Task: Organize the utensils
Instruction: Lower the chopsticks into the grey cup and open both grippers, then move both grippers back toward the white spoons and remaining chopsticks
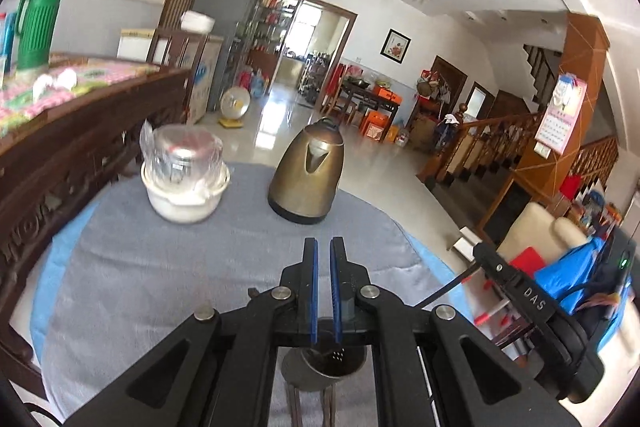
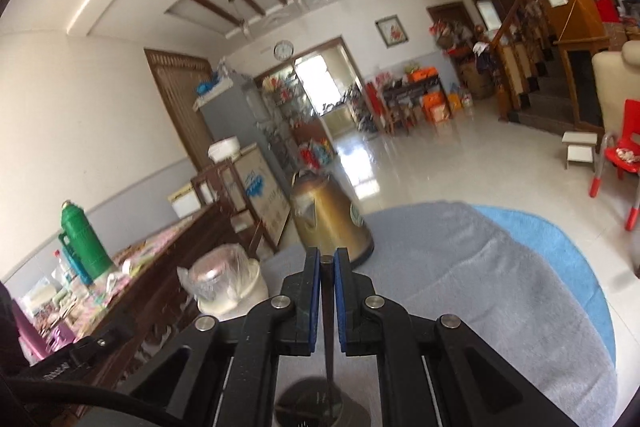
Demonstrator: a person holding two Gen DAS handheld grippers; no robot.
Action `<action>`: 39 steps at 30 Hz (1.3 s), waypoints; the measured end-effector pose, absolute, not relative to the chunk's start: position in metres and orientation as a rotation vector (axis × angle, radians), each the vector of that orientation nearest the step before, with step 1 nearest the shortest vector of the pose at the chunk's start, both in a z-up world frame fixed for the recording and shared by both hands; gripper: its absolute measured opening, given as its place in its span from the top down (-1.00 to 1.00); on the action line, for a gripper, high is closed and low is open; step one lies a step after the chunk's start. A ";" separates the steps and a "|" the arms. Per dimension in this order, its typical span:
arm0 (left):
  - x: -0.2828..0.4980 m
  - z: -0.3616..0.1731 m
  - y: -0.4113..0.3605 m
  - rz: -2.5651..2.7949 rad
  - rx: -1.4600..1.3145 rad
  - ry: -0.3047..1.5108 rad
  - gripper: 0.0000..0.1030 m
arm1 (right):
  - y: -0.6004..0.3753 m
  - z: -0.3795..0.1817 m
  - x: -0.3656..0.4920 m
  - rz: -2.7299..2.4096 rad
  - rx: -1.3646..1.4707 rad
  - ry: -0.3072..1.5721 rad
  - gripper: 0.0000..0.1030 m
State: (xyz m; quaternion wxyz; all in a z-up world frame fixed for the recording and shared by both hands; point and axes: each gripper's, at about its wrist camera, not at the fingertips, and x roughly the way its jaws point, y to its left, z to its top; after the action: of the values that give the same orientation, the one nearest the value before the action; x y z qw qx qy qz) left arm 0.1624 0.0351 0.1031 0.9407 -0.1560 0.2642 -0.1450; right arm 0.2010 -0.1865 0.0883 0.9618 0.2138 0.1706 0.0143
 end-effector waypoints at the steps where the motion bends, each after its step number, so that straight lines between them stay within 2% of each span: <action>1: 0.162 0.103 0.041 -0.299 -0.335 0.542 0.89 | -0.188 0.085 0.201 0.043 0.437 0.356 0.84; 6: 0.144 0.105 0.064 -0.281 -0.356 0.523 0.88 | -0.190 0.070 0.200 0.109 0.459 0.395 0.82; 8: 0.133 0.103 0.068 -0.254 -0.317 0.521 0.77 | -0.191 0.065 0.198 0.122 0.468 0.412 0.77; 9: 0.129 0.101 0.069 -0.237 -0.291 0.527 0.48 | -0.192 0.063 0.196 0.124 0.474 0.418 0.70; 10: 0.124 0.097 0.069 -0.224 -0.268 0.534 0.12 | -0.194 0.061 0.194 0.130 0.481 0.423 0.62; 11: 0.118 0.091 0.068 -0.213 -0.244 0.543 -0.03 | -0.197 0.059 0.191 0.134 0.488 0.428 0.58; 12: 0.111 0.084 0.068 -0.202 -0.218 0.552 -0.16 | -0.198 0.058 0.188 0.137 0.493 0.431 0.48; 13: 0.107 0.078 0.066 -0.194 -0.194 0.565 -0.16 | -0.201 0.055 0.183 0.141 0.497 0.434 0.41; 14: 0.105 0.071 0.066 -0.189 -0.174 0.582 -0.16 | -0.203 0.053 0.177 0.144 0.496 0.435 0.24; 15: 0.101 0.062 0.064 -0.184 -0.153 0.609 -0.16 | -0.204 0.052 0.171 0.144 0.491 0.434 -0.12; 16: 0.099 0.053 0.063 -0.184 -0.141 0.637 -0.16 | -0.205 0.050 0.163 0.143 0.482 0.425 -0.30; 21: 0.093 0.003 0.058 -0.177 -0.114 0.793 -0.16 | -0.202 0.029 0.136 0.186 0.413 0.470 -0.30; 24: 0.090 -0.022 0.053 -0.174 -0.101 0.879 -0.16 | -0.197 0.003 0.131 0.194 0.373 0.553 -0.23; 25: 0.090 -0.029 0.051 -0.174 -0.100 0.905 -0.16 | -0.196 -0.008 0.130 0.195 0.369 0.584 -0.04; 27: 0.083 -0.041 0.046 -0.178 -0.099 0.940 -0.16 | -0.195 -0.030 0.131 0.213 0.383 0.657 0.23; 32: 0.066 -0.068 0.038 -0.188 -0.076 1.015 -0.16 | -0.192 -0.081 0.129 0.234 0.435 0.807 0.24; 39: 0.049 -0.086 0.032 -0.220 -0.079 1.069 -0.16 | -0.179 -0.107 0.126 0.284 0.427 0.889 0.24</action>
State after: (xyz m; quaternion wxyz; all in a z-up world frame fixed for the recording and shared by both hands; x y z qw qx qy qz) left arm 0.0491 0.0316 -0.0857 0.8541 -0.0378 0.5082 -0.1045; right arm 0.1261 -0.1788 -0.1071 0.8712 0.2044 0.4252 0.1360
